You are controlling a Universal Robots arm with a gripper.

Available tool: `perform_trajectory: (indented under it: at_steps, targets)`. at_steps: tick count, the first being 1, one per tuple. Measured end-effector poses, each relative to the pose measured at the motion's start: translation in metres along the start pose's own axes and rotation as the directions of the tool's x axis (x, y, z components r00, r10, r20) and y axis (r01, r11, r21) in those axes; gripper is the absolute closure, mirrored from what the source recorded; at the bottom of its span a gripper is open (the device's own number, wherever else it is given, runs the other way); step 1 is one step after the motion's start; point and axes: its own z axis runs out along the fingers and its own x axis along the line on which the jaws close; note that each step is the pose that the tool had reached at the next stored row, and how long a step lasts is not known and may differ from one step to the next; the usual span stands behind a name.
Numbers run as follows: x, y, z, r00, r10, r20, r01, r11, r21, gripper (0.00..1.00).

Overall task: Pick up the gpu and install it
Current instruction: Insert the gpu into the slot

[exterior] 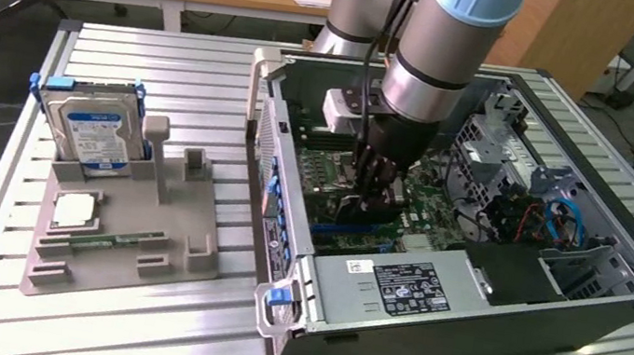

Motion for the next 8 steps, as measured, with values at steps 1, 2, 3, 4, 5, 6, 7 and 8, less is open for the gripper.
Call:
perform_trajectory:
  at_steps: [1, 2, 3, 4, 5, 6, 7, 8]
  targets:
    - [0.0, 0.0, 0.001, 1.0, 0.0, -0.0004, 0.0, 1.0, -0.0002, 0.74]
    - [0.0, -0.0001, 0.0015, 1.0, 0.0, -0.0001, 0.0, 1.0, -0.0001, 0.74]
    - [0.0, -0.0001, 0.0015, 1.0, 0.0, -0.0001, 0.0, 1.0, -0.0001, 0.74]
    - [0.0, -0.0001, 0.0016, 1.0, 0.0, 0.0, 0.0, 1.0, 0.0, 0.74]
    - [-0.0001, -0.0001, 0.0016, 1.0, 0.0, 0.0001, 0.0, 1.0, 0.0001, 0.74]
    - [-0.0001, -0.0001, 0.0017, 1.0, 0.0, 0.0002, 0.0, 1.0, 0.0001, 0.74]
    - [-0.0001, -0.0001, 0.0017, 1.0, 0.0, 0.0002, 0.0, 1.0, 0.0002, 0.74]
    - [-0.0001, -0.0001, 0.0017, 1.0, 0.0, 0.0003, 0.0, 1.0, 0.0002, 0.74]
